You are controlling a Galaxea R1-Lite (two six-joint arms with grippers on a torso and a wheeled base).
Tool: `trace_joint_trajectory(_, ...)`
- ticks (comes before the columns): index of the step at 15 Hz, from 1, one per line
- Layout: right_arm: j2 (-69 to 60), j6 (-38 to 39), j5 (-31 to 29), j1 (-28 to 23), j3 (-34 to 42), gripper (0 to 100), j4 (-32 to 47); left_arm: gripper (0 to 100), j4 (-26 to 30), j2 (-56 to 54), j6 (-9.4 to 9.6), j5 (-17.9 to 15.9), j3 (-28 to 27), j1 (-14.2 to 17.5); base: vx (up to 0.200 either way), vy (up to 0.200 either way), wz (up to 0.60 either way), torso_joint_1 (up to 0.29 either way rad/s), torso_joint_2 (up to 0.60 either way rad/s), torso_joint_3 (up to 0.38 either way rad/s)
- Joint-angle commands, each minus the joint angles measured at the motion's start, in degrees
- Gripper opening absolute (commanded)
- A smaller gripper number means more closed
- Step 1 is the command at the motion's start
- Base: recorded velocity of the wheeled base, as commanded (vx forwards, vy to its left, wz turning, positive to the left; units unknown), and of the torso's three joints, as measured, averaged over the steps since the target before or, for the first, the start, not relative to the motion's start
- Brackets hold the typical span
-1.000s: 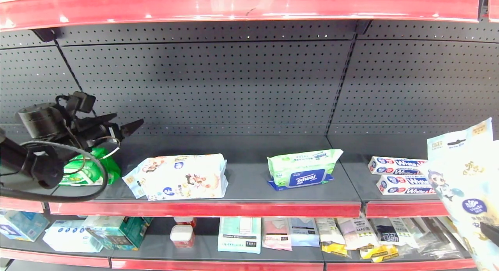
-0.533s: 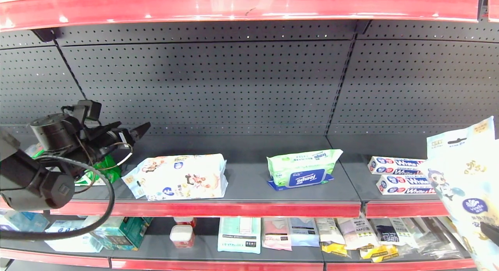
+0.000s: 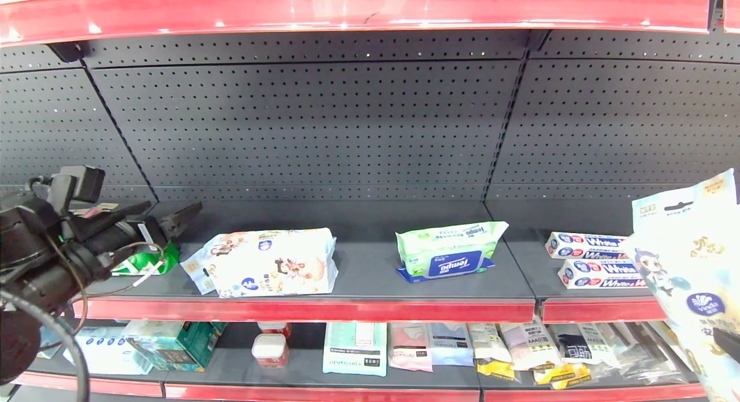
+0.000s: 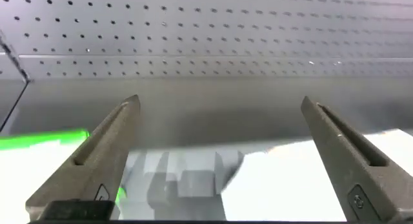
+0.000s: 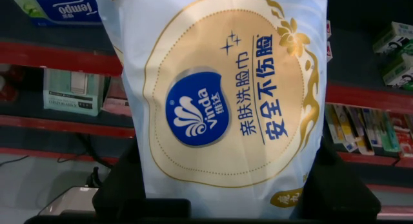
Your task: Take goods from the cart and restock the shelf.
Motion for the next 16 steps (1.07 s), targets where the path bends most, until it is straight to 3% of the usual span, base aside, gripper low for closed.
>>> trace_joint_trajectory(1,-0.6,0.0,0.0,1.2,-0.1,0,0.0,100,0.1,-10.2,0.16,-0.4,7.8,-0.4,0.000,0.000,0.00,0.000,0.00,0.000)
trace_joint_trajectory(6,1.0,-0.6,-0.1,1.4,-2.1,0,0.1,100,0.5,-23.0,1.13,-2.4,21.2,-1.3,0.000,0.000,0.00,0.000,0.00,0.000)
trace_joint_trajectory(8,1.5,-1.4,0.7,2.3,-3.3,0,0.1,100,7.3,-31.7,1.21,-2.8,22.1,-1.3,0.000,0.000,0.00,0.000,0.00,0.000)
trace_joint_trajectory(9,1.5,-1.4,0.9,2.4,-3.3,0,0.1,100,7.6,-32.0,1.21,-2.8,22.0,-1.3,0.000,0.000,0.00,0.000,0.00,0.000)
trace_joint_trajectory(10,1.4,-1.8,2.9,3.8,-4.6,0,0.2,100,13.0,-37.2,1.21,-2.9,21.0,-1.7,0.000,0.000,0.00,0.000,0.00,0.000)
trace_joint_trajectory(11,2.2,-2.1,3.2,4.2,-5.8,0,0.2,100,23.7,-45.1,1.21,-2.9,17.5,-3.8,0.000,0.000,0.00,0.000,0.00,0.000)
trace_joint_trajectory(14,2.8,-2.1,3.2,4.0,-6.3,0,0.1,100,53.2,-60.4,1.21,-3.1,5.9,-5.6,0.000,0.000,0.00,0.000,0.00,0.000)
trace_joint_trajectory(16,3.0,-2.1,3.3,4.1,-6.3,0,0.1,100,63.5,-65.5,2.80,-2.5,2.1,-5.6,0.000,0.000,0.00,0.000,0.00,0.000)
